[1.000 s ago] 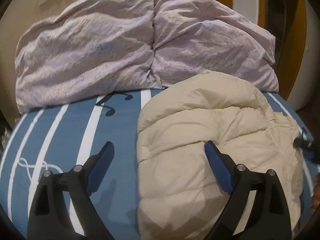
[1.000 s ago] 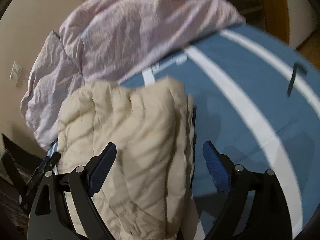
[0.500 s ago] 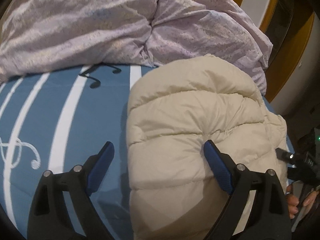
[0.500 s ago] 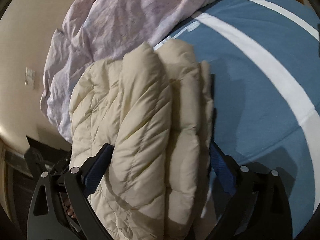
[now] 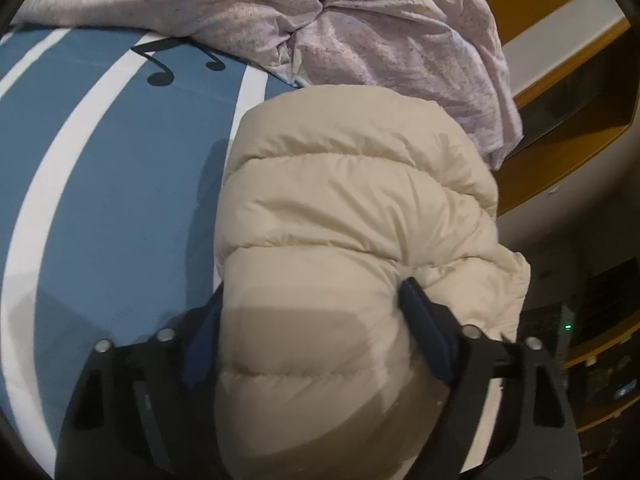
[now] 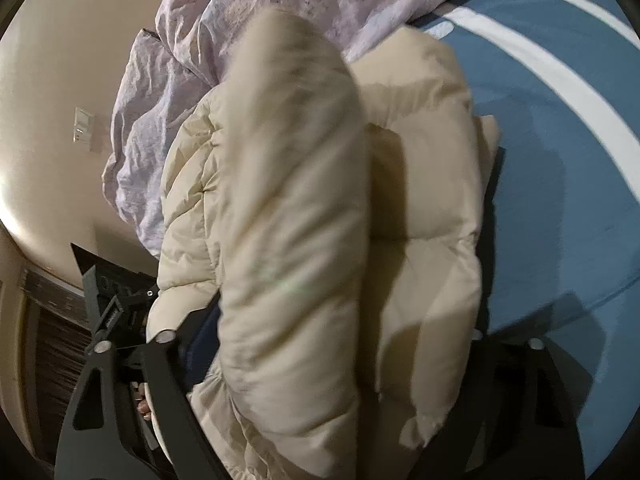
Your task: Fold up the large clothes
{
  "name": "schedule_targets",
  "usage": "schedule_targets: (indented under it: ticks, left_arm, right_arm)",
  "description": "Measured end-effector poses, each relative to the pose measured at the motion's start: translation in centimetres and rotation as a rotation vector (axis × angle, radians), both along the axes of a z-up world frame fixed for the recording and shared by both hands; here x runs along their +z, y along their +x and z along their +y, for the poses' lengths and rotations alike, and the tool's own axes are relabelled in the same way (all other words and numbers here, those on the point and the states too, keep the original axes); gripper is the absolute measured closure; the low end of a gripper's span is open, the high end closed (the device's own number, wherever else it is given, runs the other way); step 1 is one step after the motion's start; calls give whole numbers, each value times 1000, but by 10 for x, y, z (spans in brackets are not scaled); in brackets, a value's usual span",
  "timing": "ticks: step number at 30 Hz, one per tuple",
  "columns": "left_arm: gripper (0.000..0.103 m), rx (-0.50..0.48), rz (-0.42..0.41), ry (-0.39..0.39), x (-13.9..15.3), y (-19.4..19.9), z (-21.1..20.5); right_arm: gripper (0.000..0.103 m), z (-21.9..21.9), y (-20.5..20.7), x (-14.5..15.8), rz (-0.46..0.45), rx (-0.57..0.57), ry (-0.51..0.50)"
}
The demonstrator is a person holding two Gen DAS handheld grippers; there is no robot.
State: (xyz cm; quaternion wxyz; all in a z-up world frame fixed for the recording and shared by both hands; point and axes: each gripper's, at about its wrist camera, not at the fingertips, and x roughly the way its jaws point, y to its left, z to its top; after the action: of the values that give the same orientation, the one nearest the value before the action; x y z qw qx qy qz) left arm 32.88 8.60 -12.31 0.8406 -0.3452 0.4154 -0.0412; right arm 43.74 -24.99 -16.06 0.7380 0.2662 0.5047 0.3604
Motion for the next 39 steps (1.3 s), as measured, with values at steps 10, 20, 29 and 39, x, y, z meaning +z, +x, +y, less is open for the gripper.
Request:
schedule_targets:
  ticks: [10, 20, 29, 39]
  left_arm:
    - [66, 37, -79, -38, 15, -22, 26]
    - [72, 176, -151, 54, 44, -46, 94]
    - [70, 251, -126, 183, 42, -33, 126]
    - [34, 331, -63, 503, 56, -29, 108]
  right_arm:
    - [72, 26, 4, 19, -49, 53, 90]
    - [79, 123, 27, 60, -168, 182, 102]
    - [69, 166, 43, 51, -244, 189, -53]
    - [41, 107, 28, 85, -411, -106, -236]
